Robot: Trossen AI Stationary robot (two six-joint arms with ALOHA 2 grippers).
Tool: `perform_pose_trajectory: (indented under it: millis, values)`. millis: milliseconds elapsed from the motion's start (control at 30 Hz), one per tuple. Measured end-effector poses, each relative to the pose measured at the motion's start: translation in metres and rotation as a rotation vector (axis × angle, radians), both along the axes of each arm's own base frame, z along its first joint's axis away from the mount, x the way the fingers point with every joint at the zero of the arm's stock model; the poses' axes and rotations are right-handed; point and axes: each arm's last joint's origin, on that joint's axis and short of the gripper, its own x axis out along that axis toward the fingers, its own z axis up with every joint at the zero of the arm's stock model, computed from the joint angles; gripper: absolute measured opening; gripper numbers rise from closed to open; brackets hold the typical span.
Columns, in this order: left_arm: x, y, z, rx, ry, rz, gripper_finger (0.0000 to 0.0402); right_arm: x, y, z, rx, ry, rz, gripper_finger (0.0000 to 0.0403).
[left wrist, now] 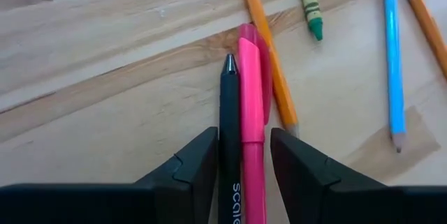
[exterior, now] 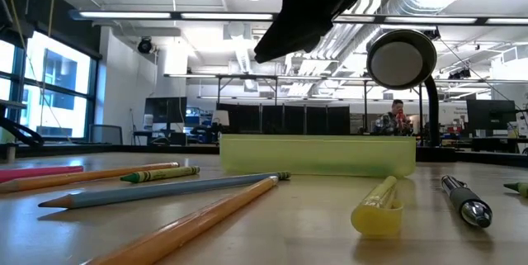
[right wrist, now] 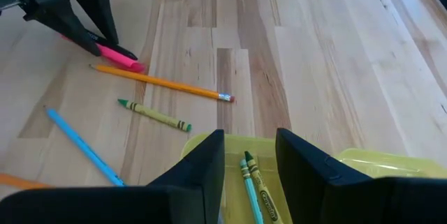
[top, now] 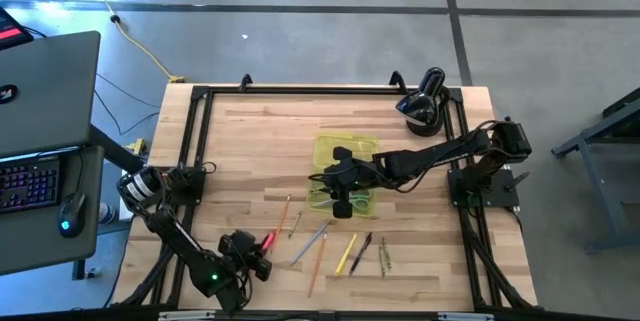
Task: Pick & place school supplies into a supply box
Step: Put the black pen into the yellow supply box
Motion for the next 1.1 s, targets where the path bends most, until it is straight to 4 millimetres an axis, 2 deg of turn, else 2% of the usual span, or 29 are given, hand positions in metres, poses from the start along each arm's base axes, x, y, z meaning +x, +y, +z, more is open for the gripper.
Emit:
perform_pose_trajectory:
  millis: [100,300,733,867,1100]
  values:
    - [0.001,-0.002,0.008,0.028,-0.007,-0.032,0.0172,0.000,0.000,0.000,0.000,0.000,0.000,0.0108]
    - [0.000,-0.004,0.020,0.024,0.130,-0.033,0.0172,0.000,0.000,0.000,0.000,-0.001,0.000,0.0108]
    - [0.002,-0.006,0.043,0.109,0.146,-0.035,0.0172,0.002,0.000,0.002,0.003,-0.028,0.000,0.0108]
    - [0.001,-0.007,0.044,0.073,0.208,-0.027,0.0172,0.002,0.000,0.002,0.004,-0.030,0.001,0.0108]
    - [-0.004,-0.008,0.038,0.065,0.200,-0.002,0.0172,0.002,0.000,0.002,0.004,-0.030,0.001,0.0108]
